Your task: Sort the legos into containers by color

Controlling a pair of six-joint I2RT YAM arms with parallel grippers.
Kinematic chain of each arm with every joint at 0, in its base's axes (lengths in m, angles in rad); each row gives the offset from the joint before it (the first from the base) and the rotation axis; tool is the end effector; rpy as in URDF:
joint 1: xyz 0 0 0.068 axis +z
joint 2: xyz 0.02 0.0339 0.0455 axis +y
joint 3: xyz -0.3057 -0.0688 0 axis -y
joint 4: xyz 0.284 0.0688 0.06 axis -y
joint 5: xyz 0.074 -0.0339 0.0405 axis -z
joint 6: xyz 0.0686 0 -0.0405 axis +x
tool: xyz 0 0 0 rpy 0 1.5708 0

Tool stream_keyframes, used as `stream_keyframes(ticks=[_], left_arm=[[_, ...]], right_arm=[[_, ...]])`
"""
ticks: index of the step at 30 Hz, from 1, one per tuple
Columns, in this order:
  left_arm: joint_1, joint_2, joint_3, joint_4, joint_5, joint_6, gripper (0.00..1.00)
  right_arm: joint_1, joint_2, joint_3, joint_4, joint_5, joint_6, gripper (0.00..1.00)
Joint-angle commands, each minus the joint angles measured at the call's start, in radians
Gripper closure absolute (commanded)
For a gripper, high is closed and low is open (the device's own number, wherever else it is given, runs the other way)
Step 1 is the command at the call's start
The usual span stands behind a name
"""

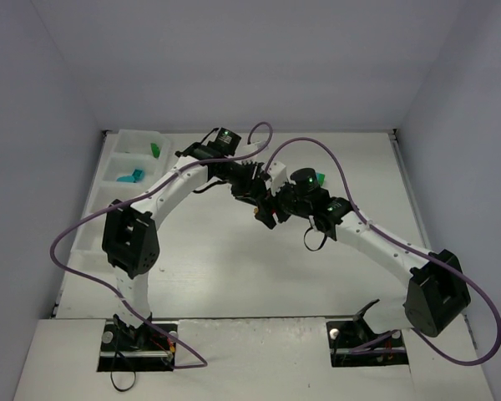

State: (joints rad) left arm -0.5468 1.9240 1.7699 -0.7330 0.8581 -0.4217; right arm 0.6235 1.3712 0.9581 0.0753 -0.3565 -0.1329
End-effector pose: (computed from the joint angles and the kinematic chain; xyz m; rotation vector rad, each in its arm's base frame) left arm 0.3921 -0.2995 0.3239 0.5740 2.5205 -1.4557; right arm 0.2897 0.2378 0.3082 -0.9406 1.7007 0.6687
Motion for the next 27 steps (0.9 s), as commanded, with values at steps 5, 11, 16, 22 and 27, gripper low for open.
stream_keyframes(ticks=[5,11,16,22,27], left_arm=[[-0.008,-0.013,0.029,0.040,0.047,-0.012,0.98],[0.004,0.006,0.106,-0.048,0.071,0.024,1.00],[0.048,0.010,0.164,-0.118,0.085,0.055,1.00],[0.103,0.009,0.187,-0.151,0.099,0.061,1.00],[0.139,0.006,0.206,-0.174,0.102,0.073,1.00]], right_arm=[[0.010,-0.003,0.022,0.052,0.014,-0.019,1.00],[0.015,-0.007,-0.018,0.081,0.044,-0.030,1.00],[0.018,-0.011,-0.071,0.107,0.056,-0.030,1.00],[0.022,0.005,-0.101,0.110,0.073,-0.036,1.00],[0.030,0.035,-0.108,0.107,0.082,-0.037,0.99]])
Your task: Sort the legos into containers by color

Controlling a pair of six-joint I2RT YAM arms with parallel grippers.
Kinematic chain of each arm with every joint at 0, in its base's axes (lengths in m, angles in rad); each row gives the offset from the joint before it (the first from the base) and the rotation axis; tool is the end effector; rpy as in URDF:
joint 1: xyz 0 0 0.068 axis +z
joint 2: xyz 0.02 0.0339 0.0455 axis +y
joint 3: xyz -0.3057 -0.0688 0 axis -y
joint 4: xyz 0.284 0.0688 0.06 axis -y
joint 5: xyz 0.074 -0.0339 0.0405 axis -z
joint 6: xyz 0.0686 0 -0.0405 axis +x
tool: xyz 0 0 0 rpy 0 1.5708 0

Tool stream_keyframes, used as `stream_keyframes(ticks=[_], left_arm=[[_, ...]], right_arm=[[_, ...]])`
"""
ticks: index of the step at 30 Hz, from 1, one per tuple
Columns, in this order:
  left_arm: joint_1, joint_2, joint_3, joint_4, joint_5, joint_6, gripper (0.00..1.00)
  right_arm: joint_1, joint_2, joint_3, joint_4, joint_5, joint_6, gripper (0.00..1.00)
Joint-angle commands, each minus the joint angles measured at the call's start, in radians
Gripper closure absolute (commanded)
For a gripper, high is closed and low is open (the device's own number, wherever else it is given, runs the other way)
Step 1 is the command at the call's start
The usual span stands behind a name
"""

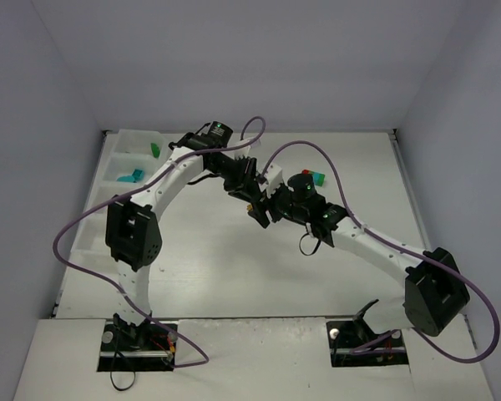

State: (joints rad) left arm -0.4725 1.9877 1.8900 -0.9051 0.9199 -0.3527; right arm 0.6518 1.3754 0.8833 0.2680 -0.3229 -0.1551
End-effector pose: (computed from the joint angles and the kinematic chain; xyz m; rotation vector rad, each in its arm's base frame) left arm 0.4154 -0.2736 0.3276 0.5320 2.5779 -1.4871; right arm 0.2848 0.2447 0.3012 -0.9291 1.5761 0.6422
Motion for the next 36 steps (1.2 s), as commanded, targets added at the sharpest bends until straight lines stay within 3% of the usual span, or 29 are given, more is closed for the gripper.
stream_keyframes(ticks=[1,7,9,11,25,34,36], left_arm=[[0.069,-0.058,0.087,-0.008,0.034,0.009,1.00],[0.084,-0.069,0.083,-0.021,0.020,0.020,1.00],[0.083,-0.069,0.075,-0.014,0.020,0.018,1.00],[0.081,-0.070,0.057,-0.002,0.022,0.009,1.00],[0.074,-0.075,0.027,0.043,-0.032,-0.005,1.00],[0.066,-0.058,0.014,0.061,-0.010,-0.017,1.00],[0.066,-0.058,0.004,0.071,-0.004,-0.019,1.00]], right_arm=[[0.005,0.036,-0.033,-0.088,0.050,-0.015,0.99],[0.011,0.065,-0.017,-0.104,0.067,-0.017,0.92],[0.011,0.077,0.005,-0.118,0.058,-0.017,0.77],[0.014,0.093,0.025,-0.127,0.056,-0.017,0.75],[0.025,0.113,0.080,-0.144,0.073,-0.008,0.01],[0.025,0.091,0.098,-0.136,0.088,-0.004,0.00],[0.026,0.083,0.111,-0.131,0.094,-0.011,0.06]])
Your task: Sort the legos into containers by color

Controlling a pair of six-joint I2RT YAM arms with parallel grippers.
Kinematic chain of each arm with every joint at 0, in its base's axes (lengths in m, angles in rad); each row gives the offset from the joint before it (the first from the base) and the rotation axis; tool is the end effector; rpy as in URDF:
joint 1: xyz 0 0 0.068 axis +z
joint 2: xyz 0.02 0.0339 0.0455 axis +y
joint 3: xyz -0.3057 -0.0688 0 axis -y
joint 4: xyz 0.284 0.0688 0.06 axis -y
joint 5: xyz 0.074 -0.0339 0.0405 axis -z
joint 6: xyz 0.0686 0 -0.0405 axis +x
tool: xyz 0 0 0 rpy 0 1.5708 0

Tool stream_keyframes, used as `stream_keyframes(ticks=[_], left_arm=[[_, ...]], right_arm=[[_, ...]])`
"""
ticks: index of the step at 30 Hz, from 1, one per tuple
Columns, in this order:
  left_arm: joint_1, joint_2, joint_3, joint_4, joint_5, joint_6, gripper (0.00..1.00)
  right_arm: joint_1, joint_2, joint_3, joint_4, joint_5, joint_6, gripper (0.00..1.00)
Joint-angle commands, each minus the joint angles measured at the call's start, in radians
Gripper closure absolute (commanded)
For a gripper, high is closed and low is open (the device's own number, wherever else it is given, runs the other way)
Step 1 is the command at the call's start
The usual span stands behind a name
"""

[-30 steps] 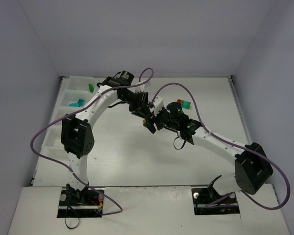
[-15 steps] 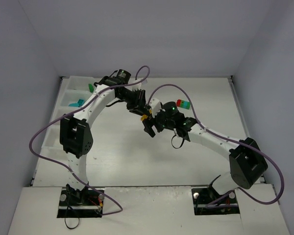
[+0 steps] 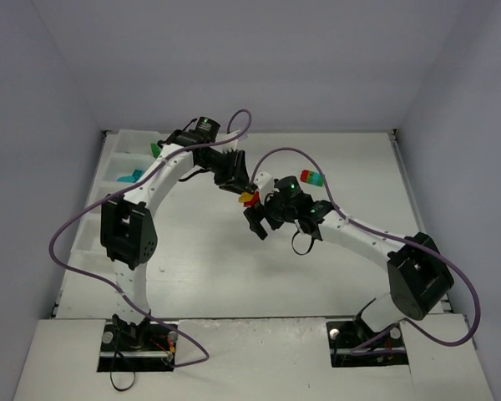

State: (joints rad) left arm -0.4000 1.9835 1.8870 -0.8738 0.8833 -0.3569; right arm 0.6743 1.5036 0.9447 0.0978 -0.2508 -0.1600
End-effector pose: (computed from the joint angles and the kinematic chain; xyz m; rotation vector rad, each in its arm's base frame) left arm 0.4376 -0.2426 0.3289 0.4292 2.5478 -1.4156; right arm 0.3002 0.2617 0.2563 -0.9812 1.8171 0.5755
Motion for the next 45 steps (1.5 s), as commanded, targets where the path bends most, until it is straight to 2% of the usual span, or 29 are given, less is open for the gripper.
stream_keyframes(ticks=[1,4,11,16,34,36,42,45], left_arm=[[-0.007,-0.055,0.004,0.041,0.034,-0.014,1.00],[-0.007,-0.058,-0.002,0.042,0.048,-0.014,1.00],[-0.007,-0.063,-0.005,0.055,0.086,-0.024,1.00],[-0.007,-0.072,0.003,0.055,0.088,-0.025,1.00],[-0.025,-0.101,-0.014,0.024,0.106,-0.007,1.00],[-0.028,-0.103,-0.014,0.022,0.106,-0.007,1.00],[-0.031,-0.106,-0.016,0.016,0.105,-0.004,1.00],[-0.030,-0.106,-0.012,0.016,0.103,-0.004,1.00]], right_arm=[[0.002,-0.055,0.054,0.042,0.024,-0.009,0.09],[0.002,-0.078,0.074,0.048,0.034,-0.012,0.16],[0.002,-0.121,0.111,0.054,0.032,-0.021,0.11],[0.002,-0.131,0.131,0.054,0.009,-0.029,0.10],[0.002,-0.098,0.152,0.054,-0.062,-0.038,0.19],[0.002,-0.095,0.149,0.054,-0.064,-0.039,0.23],[0.004,-0.089,0.143,0.054,-0.058,-0.042,0.49],[0.004,-0.089,0.131,0.054,-0.057,-0.046,0.52]])
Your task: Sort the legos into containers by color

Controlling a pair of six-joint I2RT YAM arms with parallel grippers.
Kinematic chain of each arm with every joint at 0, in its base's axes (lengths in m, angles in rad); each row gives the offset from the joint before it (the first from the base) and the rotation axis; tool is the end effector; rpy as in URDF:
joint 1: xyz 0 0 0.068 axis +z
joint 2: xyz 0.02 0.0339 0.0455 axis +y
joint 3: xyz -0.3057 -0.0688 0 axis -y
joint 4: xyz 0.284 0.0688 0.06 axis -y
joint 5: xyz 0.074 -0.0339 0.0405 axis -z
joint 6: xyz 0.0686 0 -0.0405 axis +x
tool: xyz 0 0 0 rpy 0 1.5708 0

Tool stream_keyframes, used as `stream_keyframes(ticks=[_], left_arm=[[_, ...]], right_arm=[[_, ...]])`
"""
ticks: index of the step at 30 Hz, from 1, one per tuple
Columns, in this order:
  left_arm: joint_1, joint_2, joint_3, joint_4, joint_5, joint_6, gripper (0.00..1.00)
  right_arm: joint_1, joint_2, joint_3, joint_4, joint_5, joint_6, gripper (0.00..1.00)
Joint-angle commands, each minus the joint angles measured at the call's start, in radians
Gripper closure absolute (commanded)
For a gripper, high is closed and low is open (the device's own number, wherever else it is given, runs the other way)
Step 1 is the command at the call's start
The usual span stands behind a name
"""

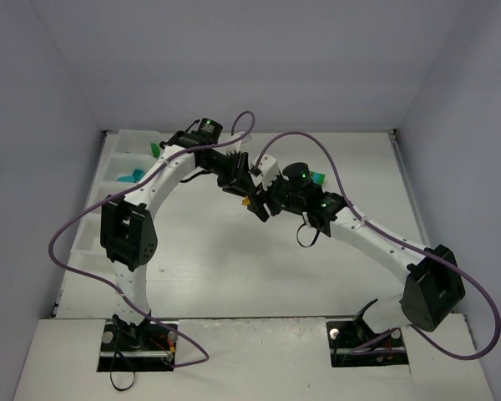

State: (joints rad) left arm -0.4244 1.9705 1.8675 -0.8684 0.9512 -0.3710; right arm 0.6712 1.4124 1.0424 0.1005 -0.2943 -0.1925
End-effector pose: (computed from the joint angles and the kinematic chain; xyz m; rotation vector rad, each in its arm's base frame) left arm 0.4252 -0.2534 0.3316 0.4741 2.5401 -1.5171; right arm 0.2953 0.2599 0.3314 -0.9689 1.6011 0.6034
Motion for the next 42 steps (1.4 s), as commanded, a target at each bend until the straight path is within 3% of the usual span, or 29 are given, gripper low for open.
stream_keyframes(ticks=[1,9,14,37,42], left_arm=[[-0.007,-0.091,0.009,0.009,0.034,0.010,1.00],[-0.004,-0.076,0.047,-0.029,0.029,0.030,1.00],[0.010,-0.068,0.079,-0.055,0.021,0.049,1.00],[0.105,-0.090,0.104,-0.096,0.014,0.073,1.00],[0.131,-0.120,0.084,-0.119,-0.081,0.093,1.00]], right_arm=[[0.007,0.000,0.030,0.051,-0.016,-0.013,0.52],[0.007,-0.001,0.004,0.025,-0.008,-0.028,0.82],[0.007,-0.001,-0.019,-0.024,0.007,-0.038,0.92],[0.007,0.036,-0.085,-0.073,0.063,-0.032,1.00],[0.007,0.025,-0.068,-0.071,0.061,-0.027,1.00]])
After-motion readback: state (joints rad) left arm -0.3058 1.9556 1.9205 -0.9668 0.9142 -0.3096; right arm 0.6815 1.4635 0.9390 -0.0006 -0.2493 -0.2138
